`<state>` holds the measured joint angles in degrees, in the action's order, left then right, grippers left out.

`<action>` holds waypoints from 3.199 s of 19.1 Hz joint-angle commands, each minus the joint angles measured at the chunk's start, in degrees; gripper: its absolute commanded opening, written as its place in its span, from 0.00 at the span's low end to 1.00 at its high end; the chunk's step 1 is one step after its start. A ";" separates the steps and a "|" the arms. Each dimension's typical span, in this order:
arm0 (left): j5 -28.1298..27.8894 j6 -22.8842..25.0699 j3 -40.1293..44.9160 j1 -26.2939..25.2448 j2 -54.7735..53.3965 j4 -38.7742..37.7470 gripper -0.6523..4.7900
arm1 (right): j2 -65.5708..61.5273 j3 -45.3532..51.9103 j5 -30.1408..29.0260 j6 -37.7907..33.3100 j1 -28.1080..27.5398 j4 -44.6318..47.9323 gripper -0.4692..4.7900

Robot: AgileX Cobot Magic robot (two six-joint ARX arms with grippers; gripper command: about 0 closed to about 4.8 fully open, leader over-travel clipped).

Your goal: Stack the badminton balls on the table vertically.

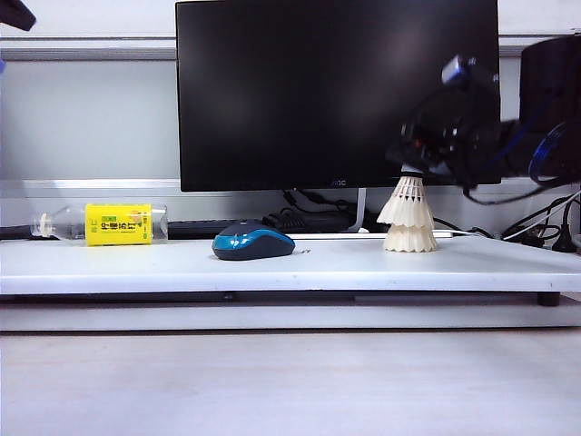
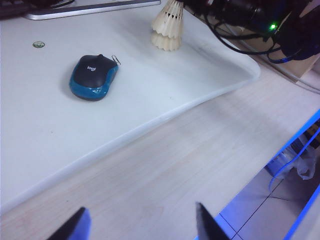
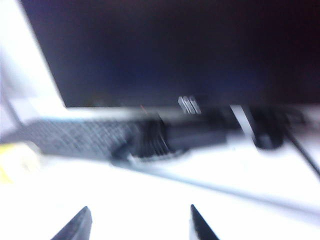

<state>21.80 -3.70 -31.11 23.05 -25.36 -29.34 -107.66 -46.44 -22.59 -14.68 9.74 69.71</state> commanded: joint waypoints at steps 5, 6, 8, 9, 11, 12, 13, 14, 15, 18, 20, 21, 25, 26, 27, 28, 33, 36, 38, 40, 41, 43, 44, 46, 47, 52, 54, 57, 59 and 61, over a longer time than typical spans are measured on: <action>-0.13 0.04 0.09 0.00 0.02 1.99 0.63 | 6.82 -0.15 -1.14 -0.55 -0.24 8.55 0.55; -0.13 0.02 0.09 0.02 0.02 2.27 0.63 | 8.92 -0.15 -2.49 -0.57 -0.28 8.50 0.55; 0.02 -0.98 0.09 0.02 0.02 2.45 0.61 | 15.43 0.00 -7.74 -0.52 -0.50 6.16 0.54; 0.09 -1.27 0.09 0.02 0.02 2.89 0.61 | 20.37 0.37 -10.95 -0.52 -0.98 1.68 0.54; 0.74 -1.38 0.09 0.02 0.28 4.22 0.61 | 26.40 0.98 -13.11 -0.50 -2.05 -4.81 0.49; 1.38 -1.70 0.09 0.00 0.92 5.51 0.61 | 31.69 1.90 -13.62 -0.50 -3.50 -10.01 0.42; 1.51 -2.21 0.09 0.02 1.55 6.29 0.61 | 34.88 2.84 -13.60 -0.50 -4.37 -12.41 0.42; 1.55 -2.49 0.09 0.02 2.69 6.64 0.61 | 38.38 4.20 -13.60 -0.44 -5.27 -14.45 0.42; 1.53 -2.47 0.09 0.02 4.50 6.73 0.61 | 42.38 5.99 -13.70 -0.44 -6.34 -16.87 0.42; 1.53 -2.38 0.11 0.02 11.06 6.49 0.61 | 53.90 11.72 -13.79 -0.02 -8.15 -26.27 0.42; 1.31 -2.34 0.70 0.00 15.52 6.23 0.61 | 59.49 14.69 -13.75 1.40 -8.17 -30.29 0.42; 1.14 -2.38 1.22 0.00 17.40 6.19 0.61 | 61.75 16.11 -13.35 1.95 -8.20 -32.00 0.40; -0.17 -5.31 4.87 0.00 24.98 5.81 0.61 | 67.25 20.17 -10.91 3.17 -8.24 -38.16 0.36; -0.13 -5.92 5.62 0.00 25.27 6.05 0.61 | 68.08 21.07 -10.73 3.13 -8.22 -38.47 0.36; -0.11 -6.38 6.10 0.00 25.29 5.16 0.61 | 69.18 22.08 -10.75 3.02 -8.22 -39.56 0.36; -0.11 -6.43 6.67 0.02 25.29 5.81 0.61 | 69.77 22.16 -10.71 2.89 -8.07 -41.70 0.36; -8.22 -7.58 10.86 0.00 25.29 10.29 0.61 | 71.14 22.16 -9.55 3.98 -8.07 -54.77 0.28; -12.41 -9.22 15.96 0.00 25.29 14.49 0.57 | 71.21 22.40 -6.10 6.38 -8.04 -57.79 0.14; -12.81 -10.01 19.50 0.00 25.29 17.59 0.42 | 71.30 23.37 -3.91 7.28 -8.04 -57.68 0.08; -12.85 -10.23 22.16 0.02 25.29 19.67 0.38 | 71.38 25.24 -2.64 7.52 -8.02 -57.24 0.08; -13.18 -10.23 22.97 0.00 25.29 19.89 0.38 | 71.60 26.64 -2.32 7.65 -8.02 -56.37 0.08; -13.79 -10.25 24.30 0.00 25.29 20.52 0.38 | 72.89 30.03 0.00 7.63 -8.04 -54.66 0.08; -14.47 -10.23 24.79 0.00 25.29 20.85 0.31 | 74.05 31.78 1.29 7.56 -8.00 -54.29 0.08; -15.91 -10.16 25.44 0.00 25.29 21.88 0.20 | 76.83 34.67 3.87 7.39 -8.00 -54.27 0.08; -16.92 -9.92 25.55 0.00 25.29 22.01 0.21 | 78.36 35.91 5.14 7.26 -8.00 -54.34 0.08; -18.03 -7.93 27.08 0.00 25.29 22.18 0.12 | 84.89 39.93 11.28 5.70 -8.02 -55.19 0.08; -17.92 -5.70 27.61 0.02 25.29 22.16 0.11 | 86.20 40.87 11.30 5.73 -8.02 -56.00 0.08; -17.92 -4.28 27.85 0.02 25.29 22.18 0.11 | 86.62 42.58 11.30 5.73 -8.02 -56.19 0.08; -17.51 -3.56 27.93 0.02 25.29 22.14 0.11 | 86.62 44.06 11.30 5.70 -8.02 -56.17 0.08; -17.53 -3.28 27.93 0.02 25.29 22.16 0.11 | 86.62 44.89 11.30 5.70 -8.02 -56.24 0.08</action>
<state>4.05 -7.49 -3.20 23.05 -0.25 -7.92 -21.04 -1.63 -11.55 -8.78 1.67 12.51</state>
